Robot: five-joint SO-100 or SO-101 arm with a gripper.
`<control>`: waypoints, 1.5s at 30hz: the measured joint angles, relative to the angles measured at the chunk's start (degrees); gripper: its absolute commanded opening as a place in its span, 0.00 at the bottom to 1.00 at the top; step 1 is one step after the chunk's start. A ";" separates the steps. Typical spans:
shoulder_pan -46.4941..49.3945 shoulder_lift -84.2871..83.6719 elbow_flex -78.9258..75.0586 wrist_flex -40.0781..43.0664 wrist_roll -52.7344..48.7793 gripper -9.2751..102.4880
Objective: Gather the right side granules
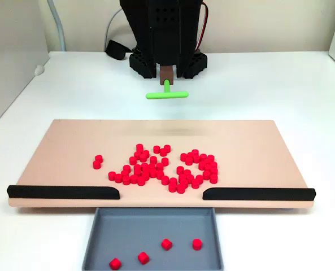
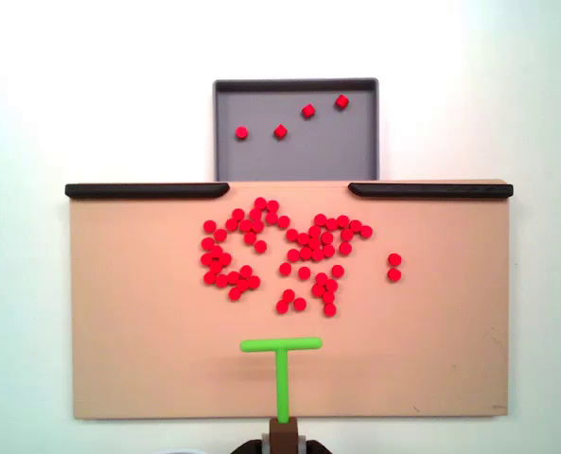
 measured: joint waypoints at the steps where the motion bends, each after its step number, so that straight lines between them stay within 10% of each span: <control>1: 0.00 0.00 0.00 0.00 0.00 0.08; 45: -0.53 -0.26 0.00 0.00 -2.11 0.08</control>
